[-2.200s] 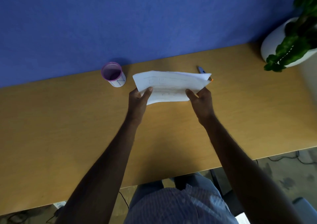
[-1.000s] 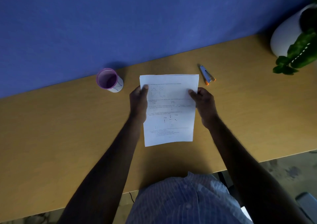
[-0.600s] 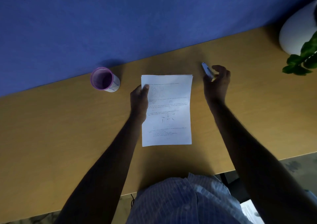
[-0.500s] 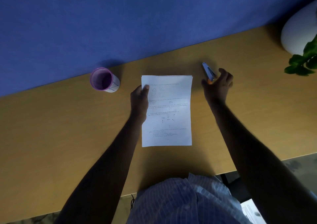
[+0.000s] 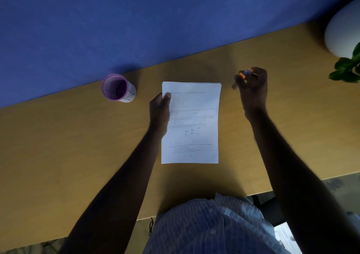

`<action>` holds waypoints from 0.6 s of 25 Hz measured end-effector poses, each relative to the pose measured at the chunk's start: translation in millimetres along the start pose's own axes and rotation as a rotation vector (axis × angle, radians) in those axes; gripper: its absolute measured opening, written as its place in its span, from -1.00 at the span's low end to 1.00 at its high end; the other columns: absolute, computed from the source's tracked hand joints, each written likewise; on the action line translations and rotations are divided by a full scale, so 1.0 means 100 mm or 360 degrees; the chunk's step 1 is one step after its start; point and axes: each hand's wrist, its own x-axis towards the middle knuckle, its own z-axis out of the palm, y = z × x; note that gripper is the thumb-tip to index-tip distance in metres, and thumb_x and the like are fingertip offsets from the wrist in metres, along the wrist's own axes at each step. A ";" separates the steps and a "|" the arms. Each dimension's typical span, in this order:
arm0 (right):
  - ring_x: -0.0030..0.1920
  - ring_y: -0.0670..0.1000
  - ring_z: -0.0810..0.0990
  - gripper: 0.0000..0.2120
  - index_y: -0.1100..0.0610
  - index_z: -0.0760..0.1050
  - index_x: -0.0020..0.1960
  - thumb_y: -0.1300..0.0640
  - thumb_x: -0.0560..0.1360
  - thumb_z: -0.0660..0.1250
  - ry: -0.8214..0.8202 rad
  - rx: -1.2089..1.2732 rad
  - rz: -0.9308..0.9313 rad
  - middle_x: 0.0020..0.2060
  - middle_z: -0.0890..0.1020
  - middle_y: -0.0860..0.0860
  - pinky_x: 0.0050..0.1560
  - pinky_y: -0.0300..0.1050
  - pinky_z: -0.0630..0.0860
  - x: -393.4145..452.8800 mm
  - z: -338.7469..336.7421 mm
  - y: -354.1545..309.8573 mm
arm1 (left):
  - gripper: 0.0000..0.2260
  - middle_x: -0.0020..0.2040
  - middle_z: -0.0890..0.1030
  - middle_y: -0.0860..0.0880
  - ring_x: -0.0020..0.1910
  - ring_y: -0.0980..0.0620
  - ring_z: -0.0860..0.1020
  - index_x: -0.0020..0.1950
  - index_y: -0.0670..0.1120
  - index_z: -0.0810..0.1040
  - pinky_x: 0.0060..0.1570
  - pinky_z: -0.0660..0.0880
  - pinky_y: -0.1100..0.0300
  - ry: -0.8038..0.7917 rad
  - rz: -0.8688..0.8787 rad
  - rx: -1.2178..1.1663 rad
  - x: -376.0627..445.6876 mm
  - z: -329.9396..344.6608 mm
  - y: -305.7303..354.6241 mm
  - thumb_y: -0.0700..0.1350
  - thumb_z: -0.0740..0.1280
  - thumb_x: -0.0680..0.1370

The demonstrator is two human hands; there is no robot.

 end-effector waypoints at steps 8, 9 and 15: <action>-0.09 -0.29 0.53 -0.63 0.18 0.40 0.33 0.07 0.62 0.41 -0.0660 -0.0276 -0.0630 -0.03 0.52 -0.05 0.01 -0.47 0.48 -0.41 0.16 -0.79 | -0.74 -0.16 0.65 -0.16 -0.28 -0.05 0.55 -0.04 -0.12 0.59 -0.27 0.35 0.12 -0.0106 0.0305 0.0058 -0.33 0.00 0.28 0.01 0.25 0.69; -0.11 -0.29 0.52 -0.62 0.16 0.42 0.31 0.00 0.60 0.42 -0.0548 -0.0285 -0.0651 -0.03 0.53 -0.04 -0.04 -0.49 0.46 -0.42 0.15 -0.82 | -0.77 -0.20 0.66 -0.07 -0.28 0.04 0.56 -0.07 -0.07 0.60 -0.26 0.37 0.14 -0.0100 0.0326 0.0029 -0.36 -0.01 0.32 0.00 0.26 0.69; 0.23 0.24 0.51 -0.60 0.32 0.41 0.37 0.27 0.55 0.29 0.0049 -0.0723 -0.0365 0.27 0.43 0.30 0.25 -0.02 0.53 -0.42 -0.18 -0.09 | -0.81 -0.13 0.73 0.17 -0.14 0.22 0.67 -0.04 0.07 0.63 -0.19 0.55 0.32 -0.0015 0.0384 -0.0160 -0.51 -0.19 0.47 -0.07 0.27 0.70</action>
